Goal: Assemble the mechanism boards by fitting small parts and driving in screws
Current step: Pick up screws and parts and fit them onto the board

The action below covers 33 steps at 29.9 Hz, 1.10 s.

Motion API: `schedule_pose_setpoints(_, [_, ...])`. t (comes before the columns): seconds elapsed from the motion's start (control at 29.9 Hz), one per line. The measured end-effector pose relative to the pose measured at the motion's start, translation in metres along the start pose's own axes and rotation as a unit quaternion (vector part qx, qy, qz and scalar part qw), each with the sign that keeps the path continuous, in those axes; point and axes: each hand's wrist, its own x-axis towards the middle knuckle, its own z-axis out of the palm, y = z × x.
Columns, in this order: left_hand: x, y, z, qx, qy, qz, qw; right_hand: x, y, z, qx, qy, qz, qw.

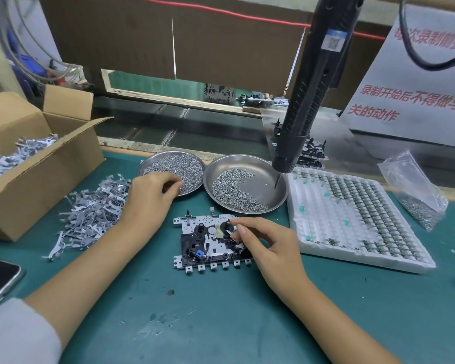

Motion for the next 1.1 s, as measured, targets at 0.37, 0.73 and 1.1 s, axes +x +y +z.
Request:
schedule_pose_setpoints(0.37, [0.002,0.003,0.001,0.034,-0.057,-0.01,0.998,0.0,0.0,0.0,-0.004,-0.002,0.004,1.0])
schedule_pose_setpoints(0.73, [0.004,0.0,0.004,0.039,-0.059,-0.024,0.997,-0.001,0.002,0.0,0.009,0.0,0.001,1.0])
schedule_pose_setpoints(1.1, [-0.006,0.035,-0.013,-0.122,-0.025,0.059,0.99,0.006,-0.004,0.0,0.02,0.017,-0.001,1.0])
